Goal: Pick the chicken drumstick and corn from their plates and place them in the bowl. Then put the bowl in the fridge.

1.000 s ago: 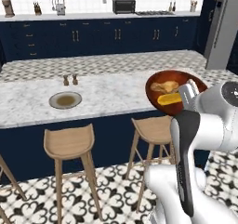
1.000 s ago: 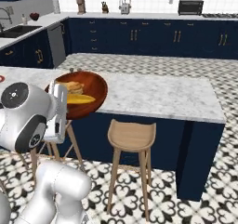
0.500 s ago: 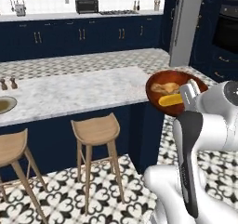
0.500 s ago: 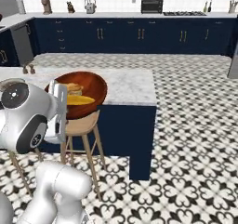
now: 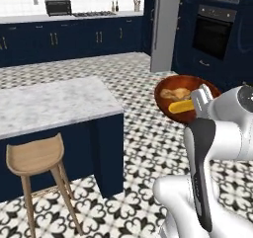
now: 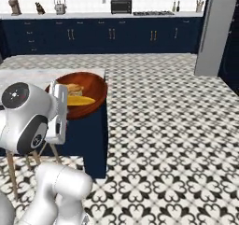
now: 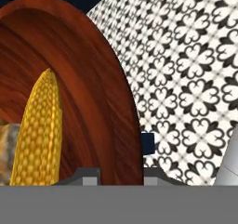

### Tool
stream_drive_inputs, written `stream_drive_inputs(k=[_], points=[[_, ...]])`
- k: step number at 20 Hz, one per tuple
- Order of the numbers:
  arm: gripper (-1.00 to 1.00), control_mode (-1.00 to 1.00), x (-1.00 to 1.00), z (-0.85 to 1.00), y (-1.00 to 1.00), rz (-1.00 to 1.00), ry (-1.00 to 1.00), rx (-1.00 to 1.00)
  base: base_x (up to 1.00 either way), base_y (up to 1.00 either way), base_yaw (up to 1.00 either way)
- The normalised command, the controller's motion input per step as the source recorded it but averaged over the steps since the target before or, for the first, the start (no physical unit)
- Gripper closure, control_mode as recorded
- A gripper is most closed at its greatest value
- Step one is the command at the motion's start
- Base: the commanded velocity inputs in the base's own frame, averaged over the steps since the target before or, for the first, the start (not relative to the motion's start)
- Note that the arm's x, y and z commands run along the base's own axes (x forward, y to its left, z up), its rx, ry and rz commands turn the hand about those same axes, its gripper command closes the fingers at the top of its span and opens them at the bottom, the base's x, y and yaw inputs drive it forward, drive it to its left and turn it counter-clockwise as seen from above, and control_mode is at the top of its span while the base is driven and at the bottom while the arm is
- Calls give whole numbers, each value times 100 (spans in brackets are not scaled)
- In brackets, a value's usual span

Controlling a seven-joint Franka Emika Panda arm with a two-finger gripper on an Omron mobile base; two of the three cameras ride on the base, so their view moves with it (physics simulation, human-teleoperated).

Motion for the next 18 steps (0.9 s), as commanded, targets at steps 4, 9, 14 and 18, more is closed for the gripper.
stream_drive_inputs(k=[4, 9, 14, 18], points=[[100, 100, 0, 0, 0, 0, 0, 0, 43, -100, -4], [100, 100, 0, 0, 0, 0, 0, 0, 87, -100, -2], [100, 100, 0, 0, 0, 0, 0, 0, 100, -91, 4], [100, 100, 0, 0, 0, 0, 0, 0, 100, -39, 2]])
